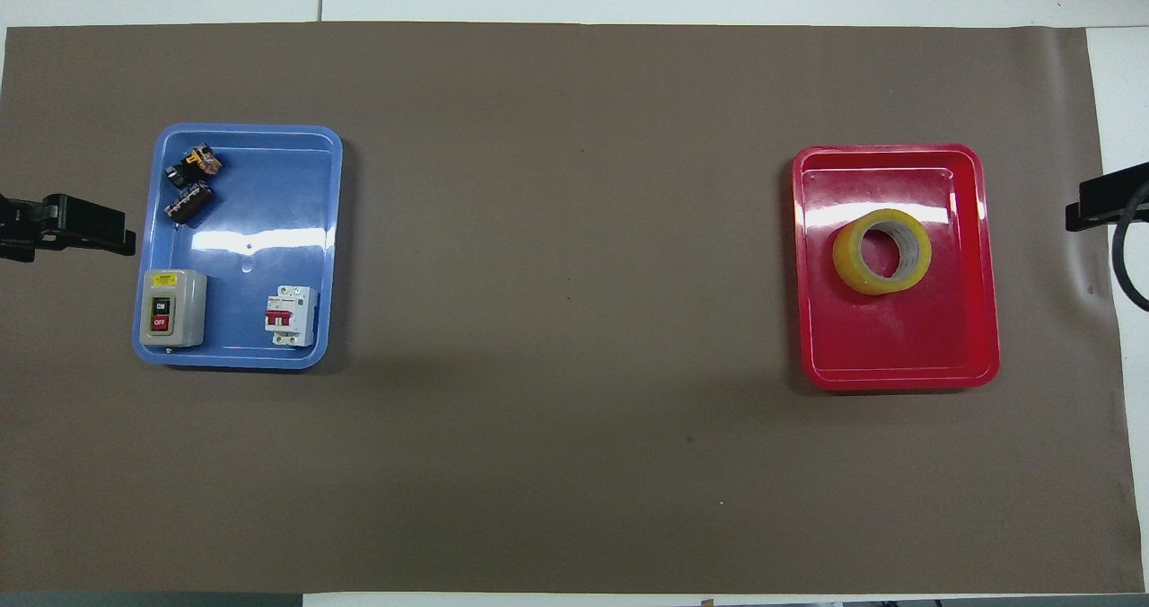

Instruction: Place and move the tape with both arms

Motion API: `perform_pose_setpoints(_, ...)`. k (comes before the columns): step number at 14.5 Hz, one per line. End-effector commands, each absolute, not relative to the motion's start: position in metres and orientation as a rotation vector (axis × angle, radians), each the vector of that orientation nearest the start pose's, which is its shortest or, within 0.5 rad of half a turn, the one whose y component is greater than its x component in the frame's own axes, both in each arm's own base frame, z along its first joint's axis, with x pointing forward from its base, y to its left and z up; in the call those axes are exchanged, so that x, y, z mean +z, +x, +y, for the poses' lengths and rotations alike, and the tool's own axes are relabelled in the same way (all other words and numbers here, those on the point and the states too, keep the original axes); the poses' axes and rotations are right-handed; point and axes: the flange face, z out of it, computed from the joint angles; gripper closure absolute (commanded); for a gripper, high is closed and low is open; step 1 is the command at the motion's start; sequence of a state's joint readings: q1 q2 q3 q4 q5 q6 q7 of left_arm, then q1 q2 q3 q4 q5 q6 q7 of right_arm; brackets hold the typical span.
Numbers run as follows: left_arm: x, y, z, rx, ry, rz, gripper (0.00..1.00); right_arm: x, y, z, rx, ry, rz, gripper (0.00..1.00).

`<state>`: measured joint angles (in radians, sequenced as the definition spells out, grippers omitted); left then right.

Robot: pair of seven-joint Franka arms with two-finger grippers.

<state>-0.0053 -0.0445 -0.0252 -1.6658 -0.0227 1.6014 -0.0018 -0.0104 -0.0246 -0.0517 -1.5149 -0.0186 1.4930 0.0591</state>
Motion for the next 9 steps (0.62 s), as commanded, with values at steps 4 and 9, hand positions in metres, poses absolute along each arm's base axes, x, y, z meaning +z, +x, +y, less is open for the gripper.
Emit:
perform_pose_setpoints(4,0.6118,0.5345,-0.0155,0.027,-3.142,0.050,0.00,0.6583,0.5376,-0.0363,0.018,-3.157,0.098,0.00)
perform_pose_setpoints(9,0.6118,0.5345,-0.0155,0.027,-3.142,0.050,0.00,0.6566,0.5318,-0.0350,0.093,-3.161,0.077,0.00)
